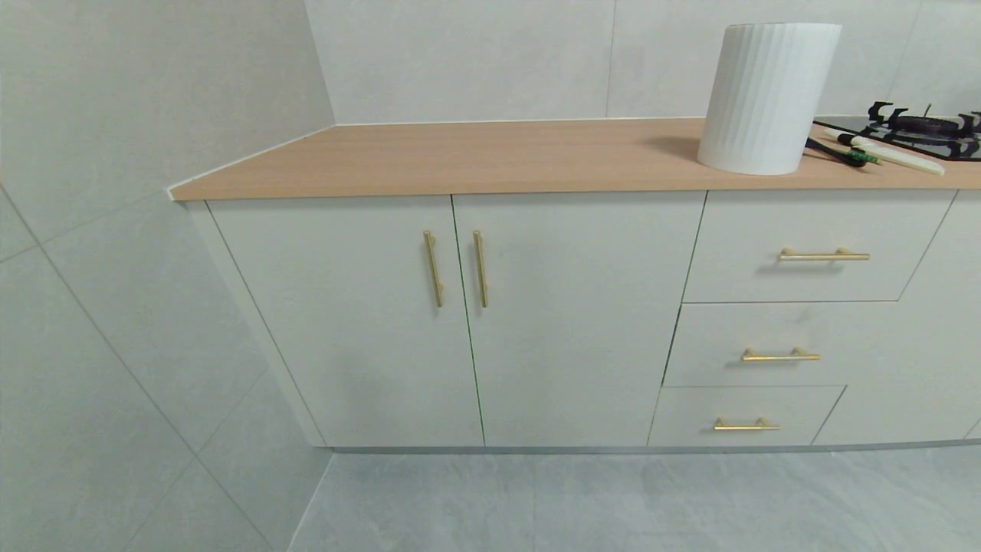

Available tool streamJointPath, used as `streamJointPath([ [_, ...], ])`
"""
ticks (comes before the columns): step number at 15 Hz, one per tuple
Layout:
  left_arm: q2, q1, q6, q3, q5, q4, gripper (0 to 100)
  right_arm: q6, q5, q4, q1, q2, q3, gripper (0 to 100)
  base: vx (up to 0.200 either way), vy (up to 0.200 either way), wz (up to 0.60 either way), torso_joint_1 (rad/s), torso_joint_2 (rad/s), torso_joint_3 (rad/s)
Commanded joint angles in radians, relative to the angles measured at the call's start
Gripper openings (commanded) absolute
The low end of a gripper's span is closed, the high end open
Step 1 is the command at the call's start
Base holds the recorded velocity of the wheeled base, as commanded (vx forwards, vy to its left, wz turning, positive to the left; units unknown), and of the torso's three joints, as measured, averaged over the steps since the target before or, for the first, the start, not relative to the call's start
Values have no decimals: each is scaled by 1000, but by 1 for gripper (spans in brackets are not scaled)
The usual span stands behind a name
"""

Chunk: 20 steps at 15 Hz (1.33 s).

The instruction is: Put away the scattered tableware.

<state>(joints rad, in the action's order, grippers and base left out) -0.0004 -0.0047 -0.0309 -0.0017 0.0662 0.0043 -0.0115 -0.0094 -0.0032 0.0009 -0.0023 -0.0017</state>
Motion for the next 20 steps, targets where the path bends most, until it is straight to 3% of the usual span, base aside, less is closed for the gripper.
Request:
streamJointPath([
  [1,0,0,-1,0,0,0,100,-1,0,0,1,2,0,100,0,0,0,0,0,0],
  [20,0,0,2,0,0,-1,100,1,0,-1,1,2,0,100,0,-200,0,3,2,2],
])
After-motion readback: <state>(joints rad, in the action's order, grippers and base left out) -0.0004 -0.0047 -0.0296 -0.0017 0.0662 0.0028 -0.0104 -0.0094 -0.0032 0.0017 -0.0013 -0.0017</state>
